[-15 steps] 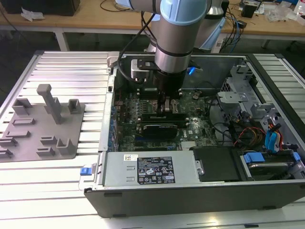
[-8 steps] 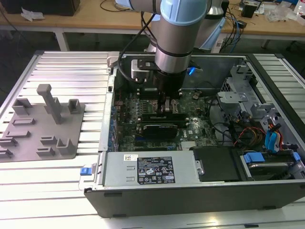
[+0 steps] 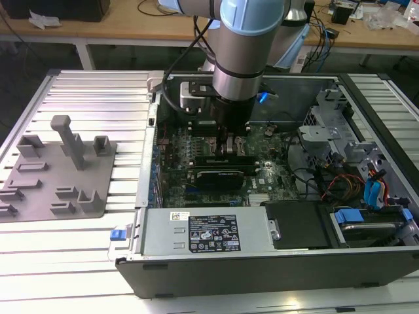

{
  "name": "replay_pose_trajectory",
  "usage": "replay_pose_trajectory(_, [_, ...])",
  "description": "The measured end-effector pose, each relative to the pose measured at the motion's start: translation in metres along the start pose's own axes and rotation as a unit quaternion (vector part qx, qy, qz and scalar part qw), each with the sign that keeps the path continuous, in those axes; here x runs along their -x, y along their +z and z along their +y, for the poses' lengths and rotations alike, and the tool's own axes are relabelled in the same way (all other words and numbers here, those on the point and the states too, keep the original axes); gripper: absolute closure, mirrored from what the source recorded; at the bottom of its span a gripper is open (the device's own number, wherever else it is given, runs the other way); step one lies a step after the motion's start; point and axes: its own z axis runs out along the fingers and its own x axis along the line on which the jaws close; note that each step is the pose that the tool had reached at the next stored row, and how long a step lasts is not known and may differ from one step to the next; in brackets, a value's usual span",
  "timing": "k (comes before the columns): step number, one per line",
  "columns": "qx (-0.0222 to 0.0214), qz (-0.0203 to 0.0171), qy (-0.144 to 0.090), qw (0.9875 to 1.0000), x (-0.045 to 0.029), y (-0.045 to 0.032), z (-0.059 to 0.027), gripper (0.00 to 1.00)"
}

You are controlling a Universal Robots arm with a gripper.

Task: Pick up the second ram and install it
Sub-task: 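Insert the second ram into the second slot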

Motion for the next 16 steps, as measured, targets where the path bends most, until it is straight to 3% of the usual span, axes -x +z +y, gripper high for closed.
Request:
replay_pose_trajectory(11, [-0.0001,-0.001,0.002,1.0,0.0,0.0014,-0.0001,0.9])
replay_pose_trajectory(16, [-0.0006,-0.001,0.002,1.0,-0.0002,0.0077,-0.0003,0.9])
